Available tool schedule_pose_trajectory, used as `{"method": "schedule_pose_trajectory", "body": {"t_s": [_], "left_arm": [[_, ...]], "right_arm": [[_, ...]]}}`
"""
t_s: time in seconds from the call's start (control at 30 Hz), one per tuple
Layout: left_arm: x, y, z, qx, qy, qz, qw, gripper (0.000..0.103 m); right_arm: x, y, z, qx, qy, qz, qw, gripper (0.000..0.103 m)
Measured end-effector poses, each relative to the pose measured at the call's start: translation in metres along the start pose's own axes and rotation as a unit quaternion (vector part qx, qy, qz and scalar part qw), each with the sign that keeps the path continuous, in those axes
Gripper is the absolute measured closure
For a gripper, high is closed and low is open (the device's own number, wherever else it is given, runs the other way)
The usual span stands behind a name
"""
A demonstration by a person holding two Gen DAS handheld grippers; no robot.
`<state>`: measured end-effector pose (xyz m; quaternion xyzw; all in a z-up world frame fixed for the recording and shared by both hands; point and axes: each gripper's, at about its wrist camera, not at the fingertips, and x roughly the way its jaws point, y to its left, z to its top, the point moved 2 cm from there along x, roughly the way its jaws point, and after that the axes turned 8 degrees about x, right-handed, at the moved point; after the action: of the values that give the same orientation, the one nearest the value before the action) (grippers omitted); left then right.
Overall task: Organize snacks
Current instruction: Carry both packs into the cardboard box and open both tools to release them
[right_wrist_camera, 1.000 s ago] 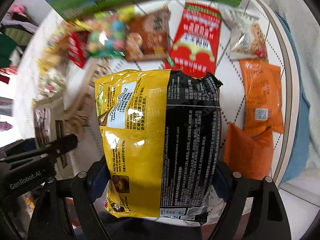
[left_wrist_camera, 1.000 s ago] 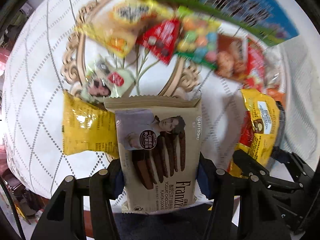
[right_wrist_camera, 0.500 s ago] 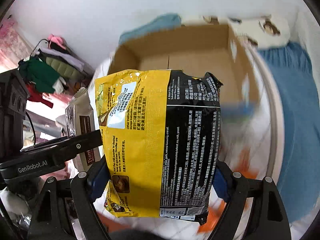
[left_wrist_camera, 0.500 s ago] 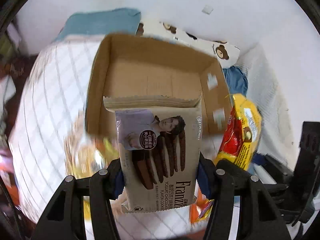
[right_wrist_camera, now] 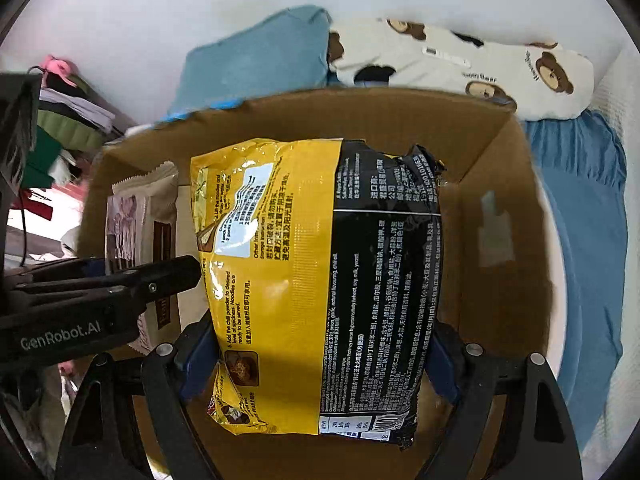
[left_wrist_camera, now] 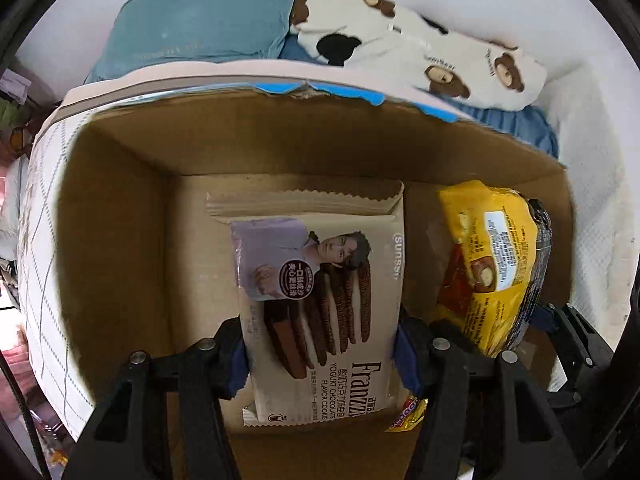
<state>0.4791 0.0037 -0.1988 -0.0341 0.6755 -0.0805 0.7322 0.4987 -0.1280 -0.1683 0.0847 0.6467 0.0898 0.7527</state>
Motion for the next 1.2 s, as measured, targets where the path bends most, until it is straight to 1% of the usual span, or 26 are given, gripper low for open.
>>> {"method": "schedule_pose_trajectory", "body": {"t_s": [0.07,0.1,0.13,0.17,0.23,0.4,0.47,0.57,0.63,0.67,0.77,0.9,1.0,1.1,1.2], "left_arm": [[0.006,-0.006,0.009,-0.001,0.017,0.002,0.9998,0.046],[0.005,-0.009,0.009,-0.001,0.019,-0.001,0.9998,0.046],[0.005,-0.008,0.011,-0.004,0.017,-0.001,0.9998,0.038],[0.003,-0.009,0.015,-0.008,0.014,-0.004,0.9999,0.021],[-0.001,-0.008,0.018,-0.013,0.009,-0.005,0.9999,0.006],[-0.013,-0.009,0.009,-0.014,-0.009,-0.001,0.9999,0.006],[-0.017,-0.01,0.006,-0.014,-0.019,0.011,0.9997,0.006],[-0.025,-0.016,-0.002,-0.008,-0.035,0.025,0.999,0.006],[-0.03,-0.018,-0.008,-0.007,-0.046,0.031,0.9984,0.006],[-0.033,-0.018,-0.013,-0.007,-0.052,0.036,0.998,0.006],[-0.042,-0.023,-0.024,0.0,-0.07,0.046,0.9965,0.006],[-0.061,-0.029,-0.043,0.008,-0.106,0.058,0.9927,0.006],[-0.076,-0.034,-0.055,0.014,-0.131,0.059,0.9895,0.006],[-0.093,-0.04,-0.067,0.02,-0.161,0.067,0.9844,0.006],[-0.114,-0.044,-0.083,0.028,-0.191,0.076,0.9782,0.006]], "right_arm": [[0.015,-0.003,0.013,0.001,0.012,-0.002,1.0,0.015],[0.023,-0.006,0.02,0.004,0.013,-0.001,1.0,0.015],[0.027,-0.007,0.024,0.005,0.018,0.0,1.0,0.014],[0.032,-0.009,0.026,0.006,0.03,-0.004,1.0,0.011],[0.042,-0.015,0.032,0.009,0.051,-0.009,0.999,0.005],[0.035,-0.024,0.037,0.004,0.046,-0.014,0.999,0.005],[0.028,-0.028,0.037,0.006,0.038,-0.016,0.999,0.005],[0.009,-0.029,0.021,0.006,0.025,-0.026,0.999,0.005],[0.002,-0.032,0.018,0.005,0.016,-0.034,0.999,0.005],[-0.01,-0.032,0.003,0.004,0.011,-0.035,0.999,0.005],[-0.029,-0.032,-0.017,0.004,-0.003,-0.039,0.999,0.005],[-0.049,-0.029,-0.036,-0.003,-0.024,-0.042,0.999,0.005],[-0.065,-0.027,-0.053,-0.009,-0.042,-0.045,0.998,0.005],[-0.081,-0.024,-0.063,-0.014,-0.065,-0.048,0.997,0.005],[-0.103,-0.019,-0.075,-0.021,-0.097,-0.054,0.994,0.005]]}}
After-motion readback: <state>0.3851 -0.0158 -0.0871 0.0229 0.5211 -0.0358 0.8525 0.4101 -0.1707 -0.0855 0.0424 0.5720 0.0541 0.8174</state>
